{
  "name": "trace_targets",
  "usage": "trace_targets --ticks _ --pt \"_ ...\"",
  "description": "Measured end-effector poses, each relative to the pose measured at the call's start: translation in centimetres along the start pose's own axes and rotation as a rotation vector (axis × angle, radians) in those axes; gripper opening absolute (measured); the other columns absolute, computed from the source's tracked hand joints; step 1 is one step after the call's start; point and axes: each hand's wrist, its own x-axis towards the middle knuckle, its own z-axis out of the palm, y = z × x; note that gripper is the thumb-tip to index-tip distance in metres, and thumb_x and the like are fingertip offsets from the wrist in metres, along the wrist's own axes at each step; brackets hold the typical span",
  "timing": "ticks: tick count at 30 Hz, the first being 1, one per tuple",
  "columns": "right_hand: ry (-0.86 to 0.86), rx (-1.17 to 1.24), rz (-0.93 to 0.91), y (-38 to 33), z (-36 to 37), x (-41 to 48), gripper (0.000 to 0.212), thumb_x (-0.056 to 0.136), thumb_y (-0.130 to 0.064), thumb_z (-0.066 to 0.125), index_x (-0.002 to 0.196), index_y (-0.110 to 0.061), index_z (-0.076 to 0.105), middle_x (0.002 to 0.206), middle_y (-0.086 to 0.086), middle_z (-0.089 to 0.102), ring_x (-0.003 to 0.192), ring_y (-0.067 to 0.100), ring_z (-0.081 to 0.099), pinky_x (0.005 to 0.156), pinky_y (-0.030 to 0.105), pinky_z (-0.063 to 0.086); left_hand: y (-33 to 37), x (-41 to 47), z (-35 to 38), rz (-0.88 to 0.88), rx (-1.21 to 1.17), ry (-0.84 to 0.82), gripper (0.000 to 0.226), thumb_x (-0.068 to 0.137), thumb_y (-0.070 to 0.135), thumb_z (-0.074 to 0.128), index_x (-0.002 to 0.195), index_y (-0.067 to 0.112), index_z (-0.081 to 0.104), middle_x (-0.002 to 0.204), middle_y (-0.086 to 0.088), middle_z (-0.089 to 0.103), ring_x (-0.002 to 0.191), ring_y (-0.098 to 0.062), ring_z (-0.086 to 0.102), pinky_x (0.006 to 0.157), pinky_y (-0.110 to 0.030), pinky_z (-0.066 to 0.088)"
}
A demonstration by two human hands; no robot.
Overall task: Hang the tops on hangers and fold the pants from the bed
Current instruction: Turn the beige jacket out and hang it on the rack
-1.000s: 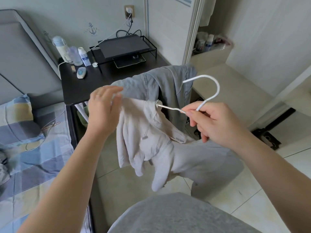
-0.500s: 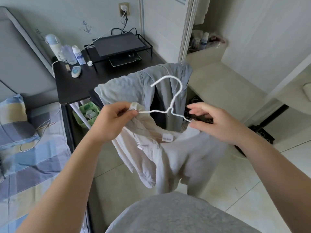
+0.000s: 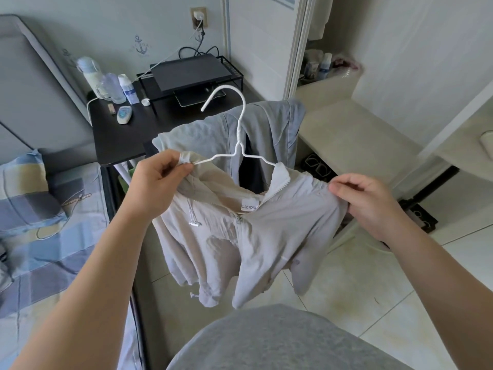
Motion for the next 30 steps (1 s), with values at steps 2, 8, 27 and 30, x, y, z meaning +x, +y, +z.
trace_targets --ticks 2,8,27,30 --pt "-0.012 0.054 0.031 -0.1 0.3 -0.1 0.015 0.075 -0.035 0.074 0.083 -0.023 0.078 0.082 0.006 0.070 0.083 0.025 0.058 0.078 0.043 0.041 0.0 -0.2 0.0 -0.008 0.002 -0.003 0.015 0.092 0.027 0.063 0.083 0.037 0.070 0.070 0.006 0.064 0.065 -0.005 0.055 0.062 -0.017 0.046" --pt "0.059 0.046 0.031 -0.7 1.4 -0.5 0.016 0.083 -0.035 0.065 0.077 -0.023 0.073 0.076 0.003 0.066 0.075 0.017 0.059 0.070 0.033 0.044 0.5 -0.7 -0.2 -0.027 0.044 -0.038 0.022 0.095 0.018 0.064 0.074 0.022 0.062 0.061 0.001 0.052 0.058 -0.006 0.044 0.056 -0.016 0.037" --pt "-0.001 -0.579 -0.421 -6.3 -0.6 -2.0 0.014 0.097 -0.024 0.063 0.109 -0.030 0.067 0.099 -0.016 0.067 0.095 -0.010 0.058 0.084 0.003 0.038 4.2 0.1 -0.6 0.130 -0.108 0.068 0.012 0.093 0.039 0.070 0.090 0.027 0.073 0.079 -0.012 0.068 0.073 -0.046 0.062 0.068 -0.060 0.053" --pt "-0.171 -0.563 -0.325 -5.9 -0.1 -2.4 0.024 0.101 -0.028 0.055 0.079 -0.020 0.061 0.064 0.001 0.056 0.061 0.010 0.051 0.059 0.024 0.040 5.3 0.2 0.3 0.170 -0.080 0.008 0.012 0.094 0.029 0.067 0.088 0.038 0.072 0.079 0.002 0.070 0.072 -0.027 0.066 0.068 -0.043 0.055"
